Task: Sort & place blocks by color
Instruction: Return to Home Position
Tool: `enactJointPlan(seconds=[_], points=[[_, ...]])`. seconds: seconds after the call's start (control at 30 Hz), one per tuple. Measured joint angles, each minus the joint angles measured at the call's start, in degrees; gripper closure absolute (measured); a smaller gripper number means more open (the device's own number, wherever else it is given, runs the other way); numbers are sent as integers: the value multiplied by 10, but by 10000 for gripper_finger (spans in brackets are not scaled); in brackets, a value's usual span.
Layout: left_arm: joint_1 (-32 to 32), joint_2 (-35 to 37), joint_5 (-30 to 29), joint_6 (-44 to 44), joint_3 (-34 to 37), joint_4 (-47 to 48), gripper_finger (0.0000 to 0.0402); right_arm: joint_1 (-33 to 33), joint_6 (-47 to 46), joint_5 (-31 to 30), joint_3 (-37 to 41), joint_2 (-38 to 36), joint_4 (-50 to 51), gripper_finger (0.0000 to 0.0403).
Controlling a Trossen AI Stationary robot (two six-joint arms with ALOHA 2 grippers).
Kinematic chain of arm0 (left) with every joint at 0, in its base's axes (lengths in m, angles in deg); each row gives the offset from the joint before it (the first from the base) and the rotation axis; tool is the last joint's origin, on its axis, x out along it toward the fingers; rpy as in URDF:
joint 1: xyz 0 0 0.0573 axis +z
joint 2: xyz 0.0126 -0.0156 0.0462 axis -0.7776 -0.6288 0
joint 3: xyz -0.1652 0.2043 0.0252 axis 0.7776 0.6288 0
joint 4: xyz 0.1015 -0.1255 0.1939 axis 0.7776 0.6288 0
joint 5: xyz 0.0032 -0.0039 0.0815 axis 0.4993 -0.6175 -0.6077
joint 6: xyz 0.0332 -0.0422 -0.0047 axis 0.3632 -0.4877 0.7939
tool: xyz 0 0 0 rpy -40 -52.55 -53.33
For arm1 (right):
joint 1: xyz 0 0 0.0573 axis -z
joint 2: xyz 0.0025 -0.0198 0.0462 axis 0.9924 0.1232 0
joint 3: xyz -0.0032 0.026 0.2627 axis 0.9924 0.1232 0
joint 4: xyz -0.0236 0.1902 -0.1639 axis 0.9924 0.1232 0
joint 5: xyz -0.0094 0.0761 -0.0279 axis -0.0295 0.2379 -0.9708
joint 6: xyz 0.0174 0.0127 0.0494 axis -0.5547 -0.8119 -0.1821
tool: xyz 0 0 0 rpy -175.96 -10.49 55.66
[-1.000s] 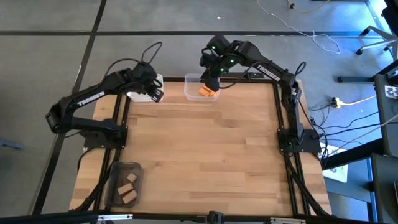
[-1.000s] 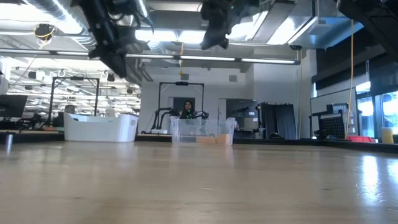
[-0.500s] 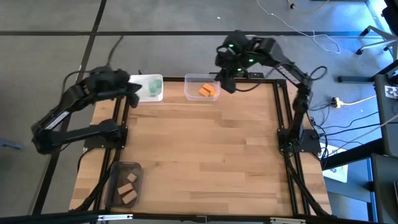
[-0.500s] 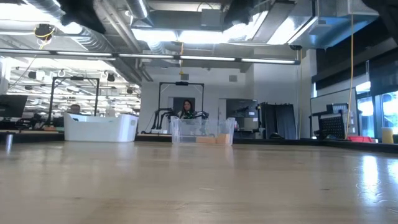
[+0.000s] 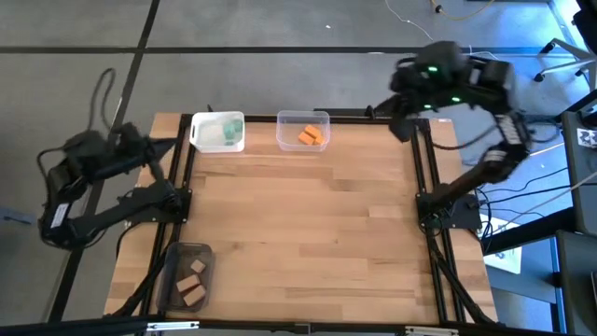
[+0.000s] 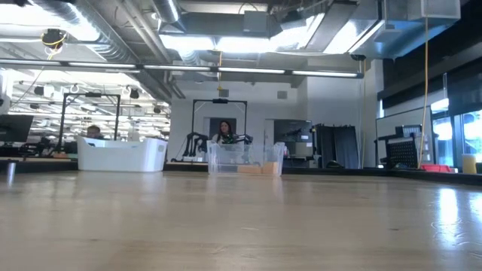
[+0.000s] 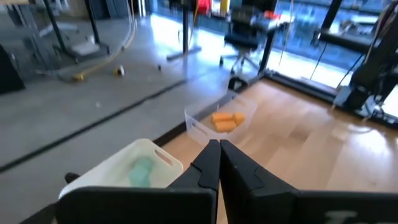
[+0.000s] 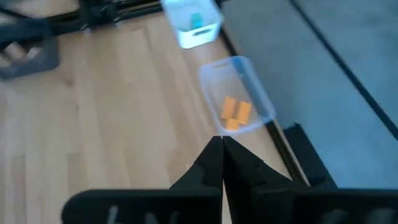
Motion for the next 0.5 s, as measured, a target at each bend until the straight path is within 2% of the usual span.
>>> enactJointPlan(seconds=[0.17,0.3,0.5], points=[[0,84,-1,-1,0,21,401,0,-38,-28,69,-91,-8,402],[0,143,-1,-3,0,22,401,0,-62,-35,155,-166,-36,403],[0,148,-12,2,-15,59,401,0,-92,-37,317,-290,-121,403]])
